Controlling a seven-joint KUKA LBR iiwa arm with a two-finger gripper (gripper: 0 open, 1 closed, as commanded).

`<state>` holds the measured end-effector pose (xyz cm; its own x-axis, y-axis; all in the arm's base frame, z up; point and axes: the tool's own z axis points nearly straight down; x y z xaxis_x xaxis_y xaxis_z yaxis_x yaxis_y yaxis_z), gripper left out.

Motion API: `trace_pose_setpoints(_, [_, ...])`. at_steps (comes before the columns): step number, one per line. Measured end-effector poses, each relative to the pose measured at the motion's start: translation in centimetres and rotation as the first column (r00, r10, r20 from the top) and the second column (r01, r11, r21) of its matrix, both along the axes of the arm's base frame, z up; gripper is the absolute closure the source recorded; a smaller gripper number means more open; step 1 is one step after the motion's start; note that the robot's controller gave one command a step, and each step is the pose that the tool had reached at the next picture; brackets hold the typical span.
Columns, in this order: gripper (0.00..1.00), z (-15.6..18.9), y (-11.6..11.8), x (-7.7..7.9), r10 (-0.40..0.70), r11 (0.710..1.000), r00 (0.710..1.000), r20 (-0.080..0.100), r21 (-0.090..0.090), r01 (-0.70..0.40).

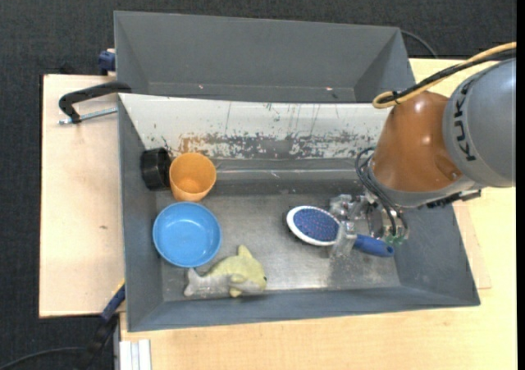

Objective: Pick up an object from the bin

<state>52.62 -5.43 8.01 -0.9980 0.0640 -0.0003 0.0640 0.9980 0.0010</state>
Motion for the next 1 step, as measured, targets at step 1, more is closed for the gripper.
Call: trace_pose_setpoints(1, [1.00, 18.25, -0.74, 0.13, 0.021, 1.000, 1.000, 0.014, -0.002, -0.021])
